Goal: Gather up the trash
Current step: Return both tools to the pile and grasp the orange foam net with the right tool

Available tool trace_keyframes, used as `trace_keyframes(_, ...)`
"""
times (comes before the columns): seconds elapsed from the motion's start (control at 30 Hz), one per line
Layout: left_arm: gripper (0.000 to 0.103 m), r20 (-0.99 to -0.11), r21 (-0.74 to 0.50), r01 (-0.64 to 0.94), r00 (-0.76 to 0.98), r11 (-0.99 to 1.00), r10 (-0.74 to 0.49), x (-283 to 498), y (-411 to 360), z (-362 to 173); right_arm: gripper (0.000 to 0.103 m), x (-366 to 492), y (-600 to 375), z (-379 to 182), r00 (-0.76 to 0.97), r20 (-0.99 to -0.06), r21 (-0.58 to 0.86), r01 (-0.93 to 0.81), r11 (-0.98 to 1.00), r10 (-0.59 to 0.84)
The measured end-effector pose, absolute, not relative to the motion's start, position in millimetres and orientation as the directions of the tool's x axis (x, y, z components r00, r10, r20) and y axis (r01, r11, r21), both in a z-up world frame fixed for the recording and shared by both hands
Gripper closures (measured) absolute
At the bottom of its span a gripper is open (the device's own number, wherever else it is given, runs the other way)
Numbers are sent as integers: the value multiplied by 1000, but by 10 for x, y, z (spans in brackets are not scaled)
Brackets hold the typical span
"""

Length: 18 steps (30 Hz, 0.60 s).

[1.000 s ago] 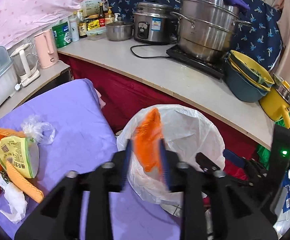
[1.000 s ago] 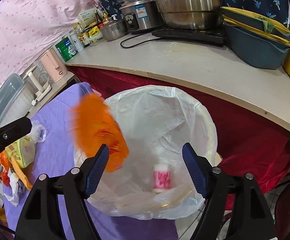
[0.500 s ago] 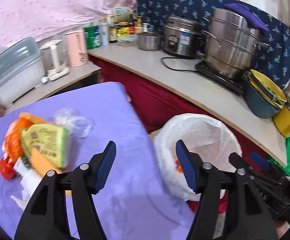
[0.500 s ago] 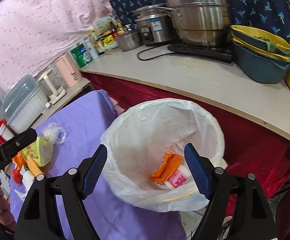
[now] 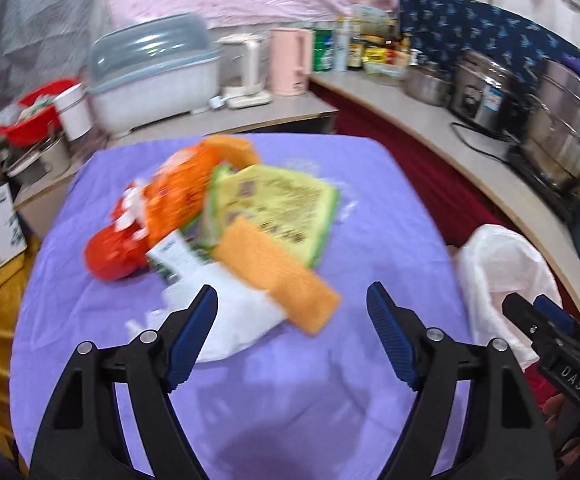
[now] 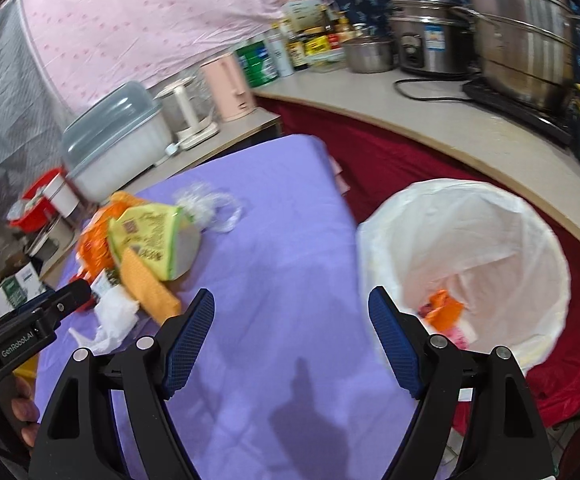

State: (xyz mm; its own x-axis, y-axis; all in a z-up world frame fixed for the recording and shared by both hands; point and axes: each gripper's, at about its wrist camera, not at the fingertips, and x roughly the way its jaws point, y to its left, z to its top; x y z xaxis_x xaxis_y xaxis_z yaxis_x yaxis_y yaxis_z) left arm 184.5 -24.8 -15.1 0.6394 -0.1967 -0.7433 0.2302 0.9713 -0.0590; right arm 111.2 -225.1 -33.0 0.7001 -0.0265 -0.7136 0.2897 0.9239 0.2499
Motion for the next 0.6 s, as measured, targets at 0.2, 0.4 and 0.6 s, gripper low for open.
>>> trace_keyframes(0.2, 30, -776, -60, 120, 619, 991, -122, 1929, 357, -353, 27, 1385, -1732, -460, 682, -730, 246, 201, 948, 44)
trace_keyframes(0.4, 23, -801, -81, 65, 590, 995, -104, 1983, 669, -508, 27, 1656, -1376, -628, 658, -748, 245, 149, 958, 89)
trace_keyframes(0.6, 16, -822, -114, 27, 559, 993, -110, 2099, 818, -659, 27, 1921, -1182, -795, 637, -763, 241, 118, 963, 112)
